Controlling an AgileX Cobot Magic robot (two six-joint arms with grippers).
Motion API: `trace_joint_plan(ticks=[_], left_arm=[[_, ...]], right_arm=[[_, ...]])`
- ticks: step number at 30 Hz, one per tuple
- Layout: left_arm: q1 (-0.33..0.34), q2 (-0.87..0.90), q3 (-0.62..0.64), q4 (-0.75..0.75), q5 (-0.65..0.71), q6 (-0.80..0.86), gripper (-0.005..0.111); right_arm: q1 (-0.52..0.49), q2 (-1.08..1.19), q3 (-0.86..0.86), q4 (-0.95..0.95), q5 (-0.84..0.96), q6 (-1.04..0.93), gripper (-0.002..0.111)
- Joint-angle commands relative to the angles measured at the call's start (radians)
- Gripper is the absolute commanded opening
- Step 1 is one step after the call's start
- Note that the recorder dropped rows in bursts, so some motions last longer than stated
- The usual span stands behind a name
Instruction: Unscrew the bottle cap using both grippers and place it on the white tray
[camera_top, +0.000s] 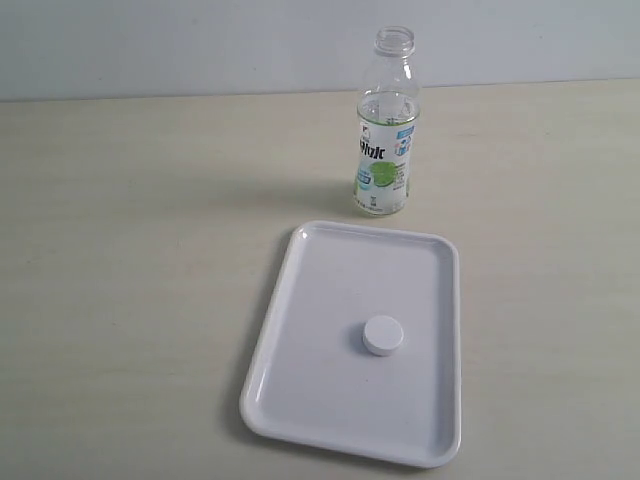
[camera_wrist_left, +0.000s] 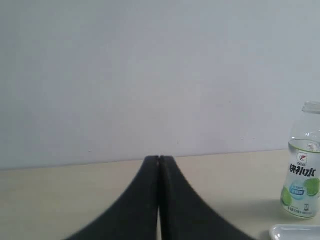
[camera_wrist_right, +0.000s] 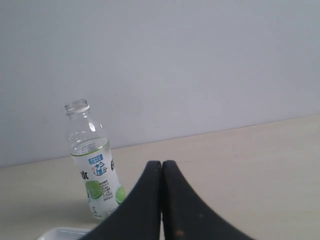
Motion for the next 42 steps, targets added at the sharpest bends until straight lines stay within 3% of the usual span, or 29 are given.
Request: trace_joint_plan(ticks=[1, 35, 42], left_arm=[[-0.003, -0.004, 0.002, -0.012, 0.004, -0.001, 0.0], [-0.007, -0.041, 0.002, -0.012, 0.006, -0.052, 0.0], [-0.012, -0.138, 0.002, -0.012, 0.143, -0.141, 0.0]], right_arm=[[-0.006, -0.007, 0.005, 0.07, -0.006, -0.129, 0.0], [-0.006, -0.007, 0.005, 0.07, -0.004, -0.141, 0.0], [-0.006, -0.007, 0.005, 0.069, -0.004, -0.137, 0.0]])
